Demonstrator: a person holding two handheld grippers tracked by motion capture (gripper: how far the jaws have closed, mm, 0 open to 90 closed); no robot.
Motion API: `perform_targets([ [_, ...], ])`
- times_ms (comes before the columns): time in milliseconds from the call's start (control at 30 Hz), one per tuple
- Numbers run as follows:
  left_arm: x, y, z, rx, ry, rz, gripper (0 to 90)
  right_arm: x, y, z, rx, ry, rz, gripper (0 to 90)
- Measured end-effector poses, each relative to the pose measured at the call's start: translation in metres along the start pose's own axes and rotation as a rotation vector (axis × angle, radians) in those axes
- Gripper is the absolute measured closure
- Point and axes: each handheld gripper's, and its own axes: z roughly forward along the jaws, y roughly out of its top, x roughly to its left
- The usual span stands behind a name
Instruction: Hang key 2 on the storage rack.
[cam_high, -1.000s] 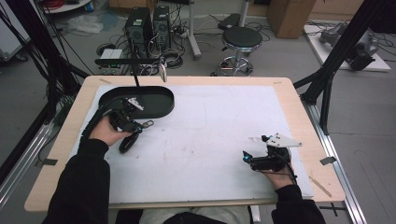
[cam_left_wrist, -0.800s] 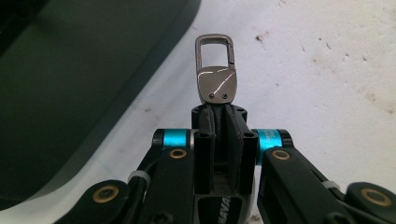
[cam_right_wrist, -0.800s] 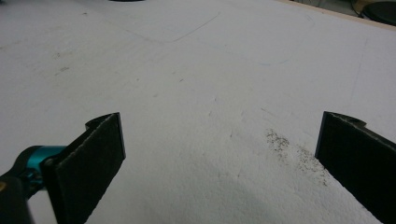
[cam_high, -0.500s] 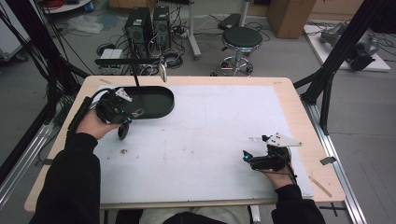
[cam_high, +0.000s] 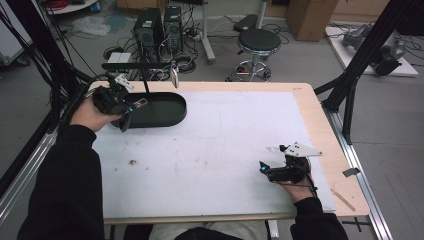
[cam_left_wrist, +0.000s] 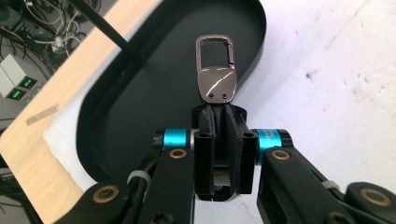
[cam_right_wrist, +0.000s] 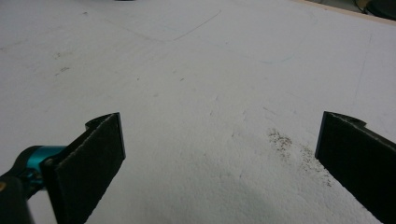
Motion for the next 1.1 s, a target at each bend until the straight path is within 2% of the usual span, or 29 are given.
perform_targets([
  [167, 0.01, 0.006, -0.002, 0.004, 0.006, -0.015, 82.2, 0.0, 0.0, 0.001, 0.003, 0.004, -0.003, 0.8],
  [333, 0.013, 0.011, 0.0, 0.012, -0.004, -0.027, 82.3, -0.001, 0.0, 0.001, 0.006, 0.006, 0.007, 0.8],
  [467, 0.016, 0.016, 0.001, 0.024, 0.007, -0.032, 82.2, -0.001, -0.001, 0.001, 0.003, 0.007, 0.008, 0.8],
  [567, 0.018, 0.018, 0.0, 0.0, 0.004, -0.042, 82.2, -0.001, 0.0, 0.001, 0.001, 0.006, 0.009, 0.8],
  [700, 0.018, 0.022, -0.002, -0.002, 0.024, -0.038, 82.2, -0.001, -0.001, 0.001, 0.004, 0.004, 0.012, 0.8],
  [833, 0.021, 0.026, -0.009, -0.021, 0.018, -0.045, 82.3, -0.002, -0.001, 0.003, 0.01, 0.004, 0.017, 0.7],
  [933, 0.023, 0.029, -0.013, -0.016, 0.035, -0.046, 82.3, -0.001, -0.001, 0.002, 0.014, 0.002, 0.014, 0.8],
  [1000, 0.026, 0.03, -0.014, -0.031, 0.041, -0.059, 82.3, 0.0, 0.0, 0.001, 0.008, -0.004, 0.005, 0.8],
  [1033, 0.027, 0.031, -0.014, -0.049, 0.04, -0.081, 82.3, 0.0, 0.0, 0.001, 0.006, -0.004, 0.001, 0.8],
  [1100, 0.029, 0.034, -0.014, -0.052, 0.056, -0.086, 82.2, 0.0, 0.0, 0.001, 0.009, -0.002, 0.003, 0.8],
])
